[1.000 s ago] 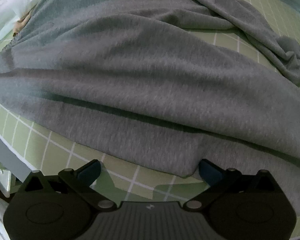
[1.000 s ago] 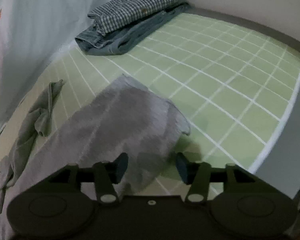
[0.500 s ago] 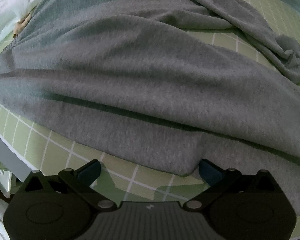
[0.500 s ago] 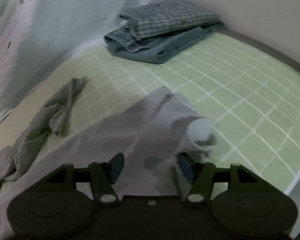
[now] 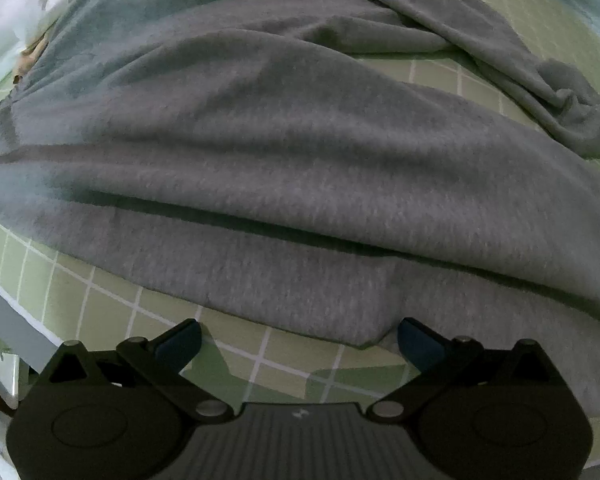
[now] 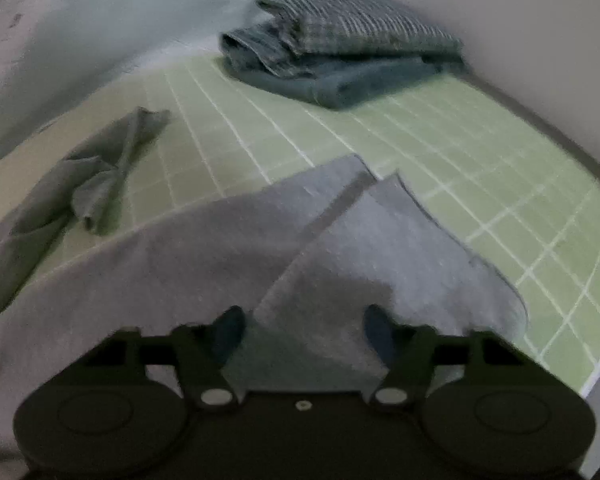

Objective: Fold clothes

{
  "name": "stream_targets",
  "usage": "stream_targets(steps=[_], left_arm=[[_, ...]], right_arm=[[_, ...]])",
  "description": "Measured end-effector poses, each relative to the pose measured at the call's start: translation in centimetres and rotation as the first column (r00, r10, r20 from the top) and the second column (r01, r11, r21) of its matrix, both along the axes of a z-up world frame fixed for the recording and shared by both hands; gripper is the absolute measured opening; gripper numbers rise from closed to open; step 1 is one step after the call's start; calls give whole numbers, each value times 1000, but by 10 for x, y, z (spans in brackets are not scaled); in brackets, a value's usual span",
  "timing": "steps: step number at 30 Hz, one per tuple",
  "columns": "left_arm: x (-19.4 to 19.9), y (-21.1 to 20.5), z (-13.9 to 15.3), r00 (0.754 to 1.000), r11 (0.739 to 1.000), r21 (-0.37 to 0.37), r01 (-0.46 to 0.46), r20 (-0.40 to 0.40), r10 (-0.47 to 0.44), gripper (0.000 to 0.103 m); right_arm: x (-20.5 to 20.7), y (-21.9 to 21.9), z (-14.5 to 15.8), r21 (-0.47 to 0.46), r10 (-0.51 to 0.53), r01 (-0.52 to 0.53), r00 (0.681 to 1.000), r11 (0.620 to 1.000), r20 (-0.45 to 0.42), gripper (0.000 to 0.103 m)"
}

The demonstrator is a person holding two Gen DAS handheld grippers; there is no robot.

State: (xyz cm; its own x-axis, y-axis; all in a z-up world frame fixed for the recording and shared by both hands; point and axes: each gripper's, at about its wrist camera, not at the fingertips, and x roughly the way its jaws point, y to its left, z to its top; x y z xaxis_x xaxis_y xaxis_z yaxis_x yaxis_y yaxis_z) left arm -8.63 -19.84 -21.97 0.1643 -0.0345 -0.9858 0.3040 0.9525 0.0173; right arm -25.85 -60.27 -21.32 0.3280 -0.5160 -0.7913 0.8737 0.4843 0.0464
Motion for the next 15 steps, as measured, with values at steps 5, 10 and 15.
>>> stream_targets(steps=[5,10,15], left_arm=[[-1,7,2,1000,1000,-17,15,-11,-15,103],[-2,14,4,999,999,-36,30,-23,-31,103],[-3,21,6,998,997,-56,44,-36,-46,103]], right_arm=[[-30,15,22,-36,-23,24,1000,999,20,0],[-75,25,24,-10,-142,142,990,990,14,0],[-98,26,6,124,-252,244,967,962,49,19]])
